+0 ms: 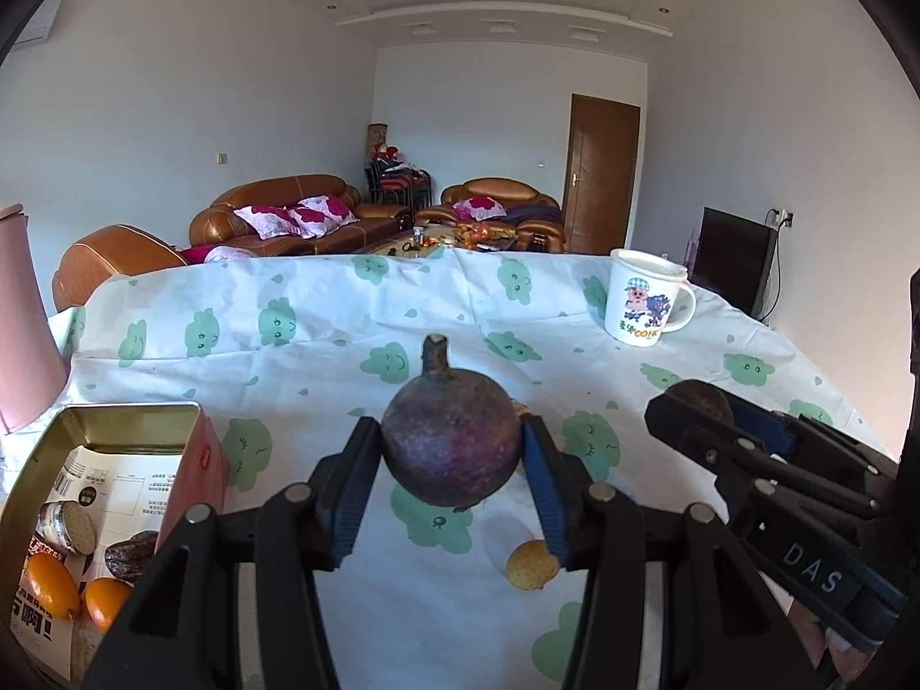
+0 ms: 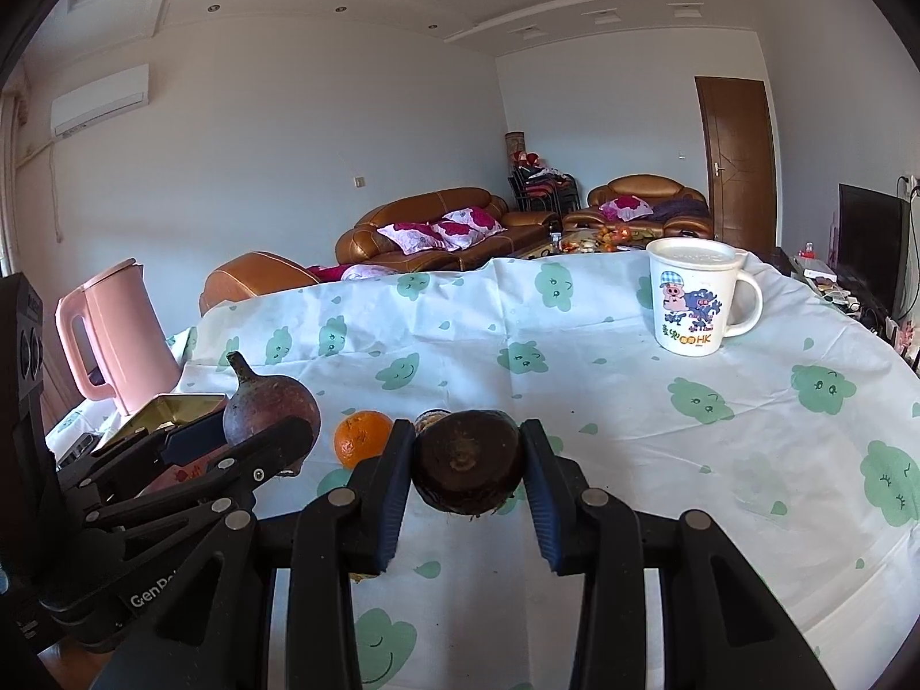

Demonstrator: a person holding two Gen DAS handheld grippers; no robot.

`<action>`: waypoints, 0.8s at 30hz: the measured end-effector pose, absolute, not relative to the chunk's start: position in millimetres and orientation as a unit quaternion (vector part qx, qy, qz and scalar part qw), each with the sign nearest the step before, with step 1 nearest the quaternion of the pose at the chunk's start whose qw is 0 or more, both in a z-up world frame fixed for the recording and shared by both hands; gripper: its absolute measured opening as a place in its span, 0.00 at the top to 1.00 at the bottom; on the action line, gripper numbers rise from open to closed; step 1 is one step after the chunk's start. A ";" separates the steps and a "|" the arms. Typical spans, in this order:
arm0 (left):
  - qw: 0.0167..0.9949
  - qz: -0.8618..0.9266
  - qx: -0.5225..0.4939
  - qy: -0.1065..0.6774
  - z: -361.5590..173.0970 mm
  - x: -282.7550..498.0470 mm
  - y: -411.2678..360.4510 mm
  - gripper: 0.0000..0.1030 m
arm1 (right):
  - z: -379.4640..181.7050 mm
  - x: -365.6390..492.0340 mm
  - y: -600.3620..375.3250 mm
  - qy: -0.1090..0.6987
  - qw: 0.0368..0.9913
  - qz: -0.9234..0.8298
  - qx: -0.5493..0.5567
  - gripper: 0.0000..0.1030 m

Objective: Organize fruits
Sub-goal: 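Carry the purple fruit with the left tool while the right tool carries the dark fruit toward the tin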

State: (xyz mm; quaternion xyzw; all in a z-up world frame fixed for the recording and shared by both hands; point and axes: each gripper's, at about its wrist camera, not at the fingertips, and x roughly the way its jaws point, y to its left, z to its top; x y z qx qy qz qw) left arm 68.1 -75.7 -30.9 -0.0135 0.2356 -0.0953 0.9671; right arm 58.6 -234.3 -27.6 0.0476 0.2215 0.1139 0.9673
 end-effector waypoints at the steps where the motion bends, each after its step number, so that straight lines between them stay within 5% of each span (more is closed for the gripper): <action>1: 0.968 -0.094 -0.012 0.233 -30.2 66.9 -75.7 0.50 | -27.0 57.3 -234.3 0.218 0.968 0.115 0.047 0.62; 24: 0.977 -0.062 -0.002 0.203 -24.8 47.2 -72.1 0.50 | -20.9 38.2 -215.6 0.171 0.978 0.116 -0.013 0.62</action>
